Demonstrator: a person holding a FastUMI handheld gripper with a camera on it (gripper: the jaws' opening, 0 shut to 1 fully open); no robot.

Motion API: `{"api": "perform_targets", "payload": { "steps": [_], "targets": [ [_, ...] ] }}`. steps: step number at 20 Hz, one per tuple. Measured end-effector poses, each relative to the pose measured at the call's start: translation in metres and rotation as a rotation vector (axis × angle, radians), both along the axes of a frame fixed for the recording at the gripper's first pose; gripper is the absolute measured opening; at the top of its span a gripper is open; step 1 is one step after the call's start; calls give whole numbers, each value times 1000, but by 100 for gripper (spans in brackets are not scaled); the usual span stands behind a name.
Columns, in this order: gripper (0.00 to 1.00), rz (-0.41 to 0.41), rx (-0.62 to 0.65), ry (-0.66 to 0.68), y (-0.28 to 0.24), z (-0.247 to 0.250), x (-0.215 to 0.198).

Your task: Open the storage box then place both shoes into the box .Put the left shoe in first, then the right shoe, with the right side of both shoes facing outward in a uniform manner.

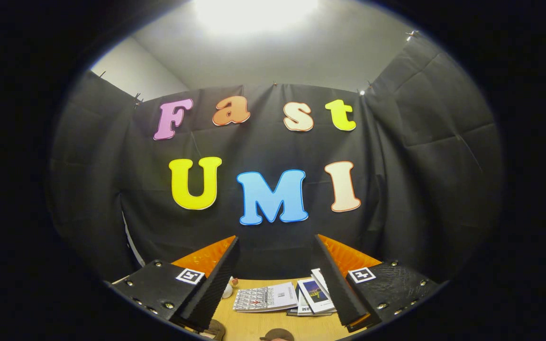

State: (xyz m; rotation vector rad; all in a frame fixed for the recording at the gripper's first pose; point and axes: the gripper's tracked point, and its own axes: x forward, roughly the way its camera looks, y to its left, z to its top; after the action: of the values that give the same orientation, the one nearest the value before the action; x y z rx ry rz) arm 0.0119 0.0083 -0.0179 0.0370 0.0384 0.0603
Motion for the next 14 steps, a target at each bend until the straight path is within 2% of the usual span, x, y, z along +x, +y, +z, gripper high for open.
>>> {"api": "perform_targets", "payload": {
  "steps": [7,14],
  "targets": [
    [95,106,59,86,40,-43,4],
    [95,268,165,277,103,-113,-3]
  ]
}}
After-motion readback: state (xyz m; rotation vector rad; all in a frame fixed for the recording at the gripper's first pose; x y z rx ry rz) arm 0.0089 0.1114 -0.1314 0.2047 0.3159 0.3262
